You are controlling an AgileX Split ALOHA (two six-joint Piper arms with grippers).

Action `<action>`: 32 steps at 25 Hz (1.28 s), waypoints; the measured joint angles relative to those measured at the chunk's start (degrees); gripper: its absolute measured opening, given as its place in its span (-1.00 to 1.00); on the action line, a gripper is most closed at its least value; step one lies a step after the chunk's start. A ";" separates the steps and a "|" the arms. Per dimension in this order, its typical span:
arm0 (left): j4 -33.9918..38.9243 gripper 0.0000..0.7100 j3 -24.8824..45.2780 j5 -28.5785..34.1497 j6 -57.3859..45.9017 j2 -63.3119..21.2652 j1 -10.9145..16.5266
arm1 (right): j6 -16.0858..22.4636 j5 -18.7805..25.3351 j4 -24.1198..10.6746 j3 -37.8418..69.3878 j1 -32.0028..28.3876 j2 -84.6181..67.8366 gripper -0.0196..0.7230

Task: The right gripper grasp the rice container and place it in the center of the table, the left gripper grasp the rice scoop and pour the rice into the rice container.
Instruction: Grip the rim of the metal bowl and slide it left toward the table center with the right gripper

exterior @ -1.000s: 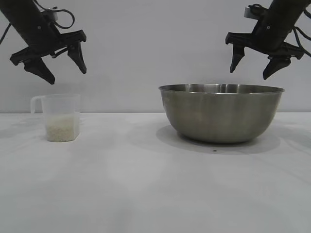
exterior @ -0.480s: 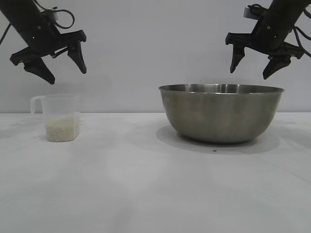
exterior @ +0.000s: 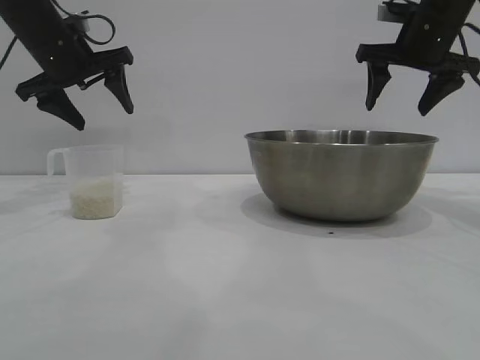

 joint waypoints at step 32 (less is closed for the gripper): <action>0.21 0.50 0.00 0.10 0.09 0.00 0.00 | -5.45 8.73 6.69 1.96 0.00 7.21 -0.95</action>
